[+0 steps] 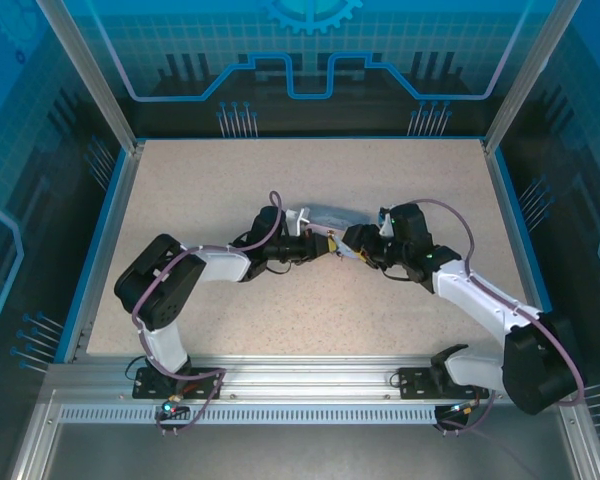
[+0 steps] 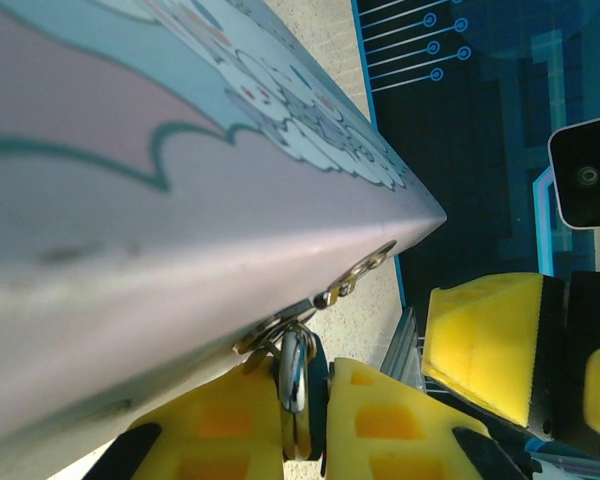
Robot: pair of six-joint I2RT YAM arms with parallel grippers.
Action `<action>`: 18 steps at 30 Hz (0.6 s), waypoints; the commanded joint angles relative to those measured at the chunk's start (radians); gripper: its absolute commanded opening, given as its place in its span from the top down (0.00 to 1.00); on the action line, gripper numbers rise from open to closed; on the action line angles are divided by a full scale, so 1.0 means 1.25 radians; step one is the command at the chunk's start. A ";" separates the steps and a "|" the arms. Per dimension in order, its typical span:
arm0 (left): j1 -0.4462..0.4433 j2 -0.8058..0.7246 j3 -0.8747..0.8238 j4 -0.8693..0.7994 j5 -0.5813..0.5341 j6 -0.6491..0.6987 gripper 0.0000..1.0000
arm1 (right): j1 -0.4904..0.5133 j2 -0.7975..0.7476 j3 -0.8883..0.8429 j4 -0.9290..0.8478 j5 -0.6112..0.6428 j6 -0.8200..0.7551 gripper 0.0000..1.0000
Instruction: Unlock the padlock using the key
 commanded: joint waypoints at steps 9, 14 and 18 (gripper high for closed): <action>0.000 -0.003 -0.050 -0.016 0.017 0.047 0.60 | -0.005 0.111 -0.020 0.111 -0.009 -0.006 0.53; 0.004 -0.004 -0.085 -0.001 0.003 0.046 0.37 | -0.005 0.164 0.000 0.149 -0.005 -0.005 0.52; 0.014 -0.016 -0.098 0.000 -0.001 0.048 0.31 | -0.005 0.203 0.020 0.159 -0.009 -0.004 0.52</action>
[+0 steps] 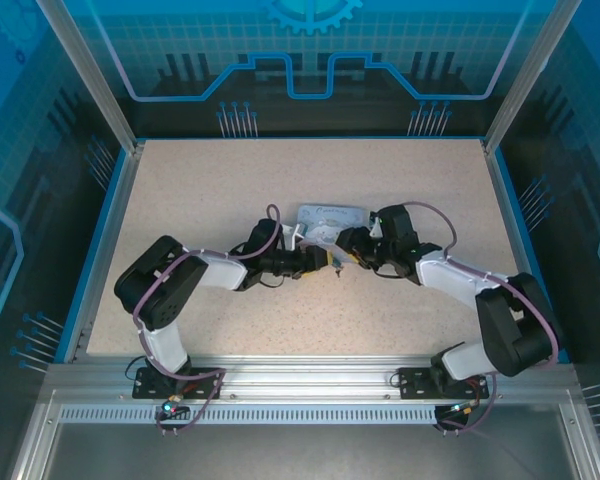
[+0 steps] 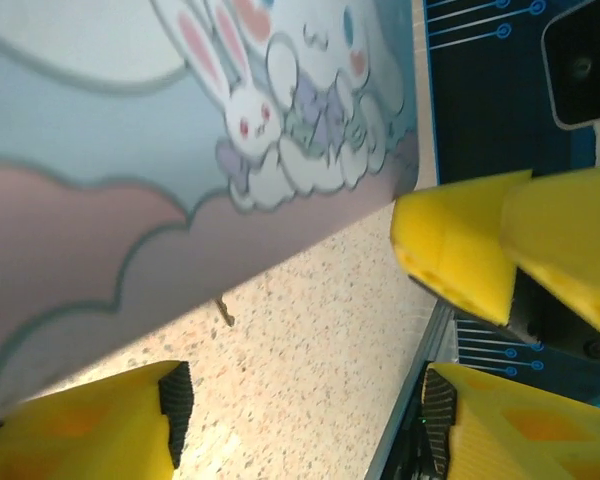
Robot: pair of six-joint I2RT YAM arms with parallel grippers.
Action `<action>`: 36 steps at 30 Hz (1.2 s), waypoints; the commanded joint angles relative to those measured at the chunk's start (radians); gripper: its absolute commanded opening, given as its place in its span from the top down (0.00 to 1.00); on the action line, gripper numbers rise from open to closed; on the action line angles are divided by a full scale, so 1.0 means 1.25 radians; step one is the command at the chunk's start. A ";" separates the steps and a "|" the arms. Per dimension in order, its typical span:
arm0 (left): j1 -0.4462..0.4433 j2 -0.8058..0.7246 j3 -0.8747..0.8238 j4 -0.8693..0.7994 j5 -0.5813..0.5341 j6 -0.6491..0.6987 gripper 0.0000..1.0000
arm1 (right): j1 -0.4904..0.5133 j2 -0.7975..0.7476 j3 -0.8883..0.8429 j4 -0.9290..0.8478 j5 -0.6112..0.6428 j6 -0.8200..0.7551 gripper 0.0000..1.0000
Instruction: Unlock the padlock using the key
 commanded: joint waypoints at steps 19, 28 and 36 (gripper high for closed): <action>0.059 -0.133 -0.015 -0.024 -0.044 -0.013 0.06 | -0.012 0.202 0.205 -0.021 -0.034 -0.129 0.50; 0.080 -0.212 0.003 -0.082 -0.084 -0.024 0.01 | -0.006 0.088 0.066 -0.040 0.004 -0.221 0.50; 0.100 -0.289 0.040 -0.222 -0.121 0.029 0.01 | 0.007 0.071 0.065 -0.118 0.099 -0.377 0.47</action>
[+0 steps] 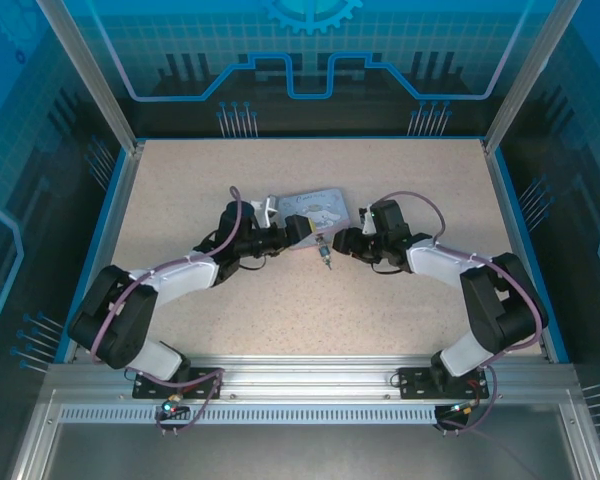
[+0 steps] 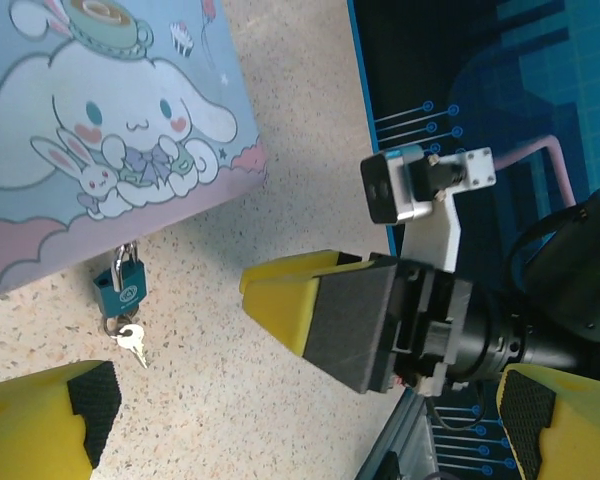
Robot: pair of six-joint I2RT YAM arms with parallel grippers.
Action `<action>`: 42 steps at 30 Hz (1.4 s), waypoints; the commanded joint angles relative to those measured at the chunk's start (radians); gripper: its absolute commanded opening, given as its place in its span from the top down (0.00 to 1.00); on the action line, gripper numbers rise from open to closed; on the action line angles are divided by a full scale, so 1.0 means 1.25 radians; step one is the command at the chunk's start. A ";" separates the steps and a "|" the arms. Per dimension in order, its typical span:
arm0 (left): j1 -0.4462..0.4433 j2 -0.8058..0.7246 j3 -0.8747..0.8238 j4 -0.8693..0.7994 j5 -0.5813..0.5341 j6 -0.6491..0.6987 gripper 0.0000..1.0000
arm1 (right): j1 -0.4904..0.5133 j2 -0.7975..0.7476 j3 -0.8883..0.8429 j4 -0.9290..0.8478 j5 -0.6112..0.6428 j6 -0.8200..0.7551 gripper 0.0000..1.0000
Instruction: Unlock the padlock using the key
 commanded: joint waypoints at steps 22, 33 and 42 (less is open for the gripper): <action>0.025 -0.045 0.054 -0.162 -0.033 0.048 0.01 | 0.084 0.143 0.052 0.004 0.123 -0.171 0.55; 0.030 -0.013 0.058 -0.133 -0.011 0.028 0.01 | 0.090 0.205 0.087 0.033 0.114 -0.217 0.55; 0.032 0.005 0.063 -0.120 -0.001 0.015 0.01 | 0.090 0.231 0.091 0.076 0.094 -0.207 0.56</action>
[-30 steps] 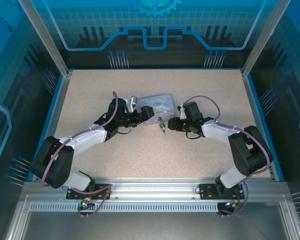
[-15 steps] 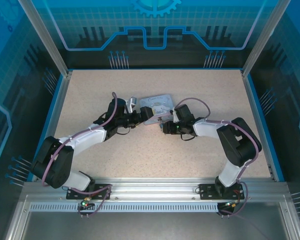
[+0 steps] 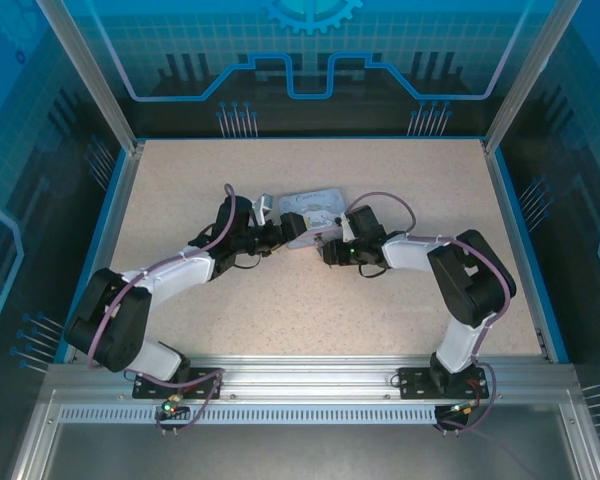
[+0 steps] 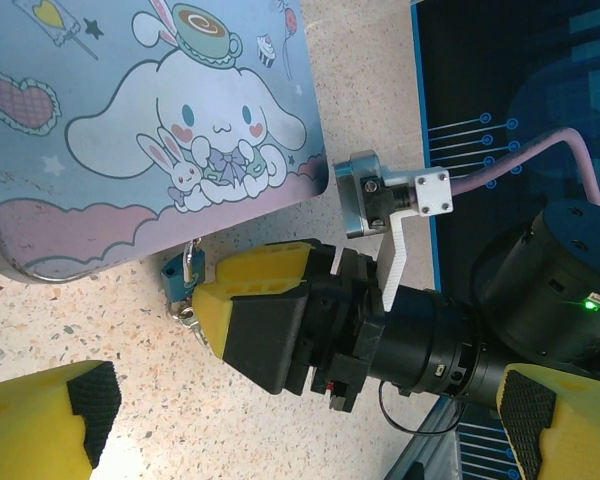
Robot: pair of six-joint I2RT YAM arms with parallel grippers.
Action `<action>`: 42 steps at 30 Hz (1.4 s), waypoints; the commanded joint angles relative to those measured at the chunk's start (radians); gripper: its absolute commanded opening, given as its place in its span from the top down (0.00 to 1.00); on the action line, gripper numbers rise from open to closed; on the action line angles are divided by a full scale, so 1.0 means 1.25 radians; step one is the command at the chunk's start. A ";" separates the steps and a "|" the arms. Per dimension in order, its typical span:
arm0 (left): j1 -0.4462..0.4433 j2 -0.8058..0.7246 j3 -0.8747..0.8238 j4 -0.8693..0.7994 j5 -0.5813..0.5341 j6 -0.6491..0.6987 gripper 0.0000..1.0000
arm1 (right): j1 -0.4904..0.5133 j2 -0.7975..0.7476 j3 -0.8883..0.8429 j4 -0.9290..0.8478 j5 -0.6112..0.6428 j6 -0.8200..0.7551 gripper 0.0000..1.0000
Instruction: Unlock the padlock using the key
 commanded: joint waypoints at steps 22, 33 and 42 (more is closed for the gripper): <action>0.008 0.001 0.021 0.022 0.030 -0.011 0.01 | 0.006 0.048 0.012 0.087 -0.080 -0.024 0.59; 0.009 0.004 0.019 0.026 0.030 -0.012 0.01 | 0.003 0.055 0.009 0.090 -0.086 -0.018 0.66; 0.008 0.007 0.017 0.032 0.030 -0.015 0.01 | -0.003 0.053 0.008 0.086 -0.089 -0.010 0.70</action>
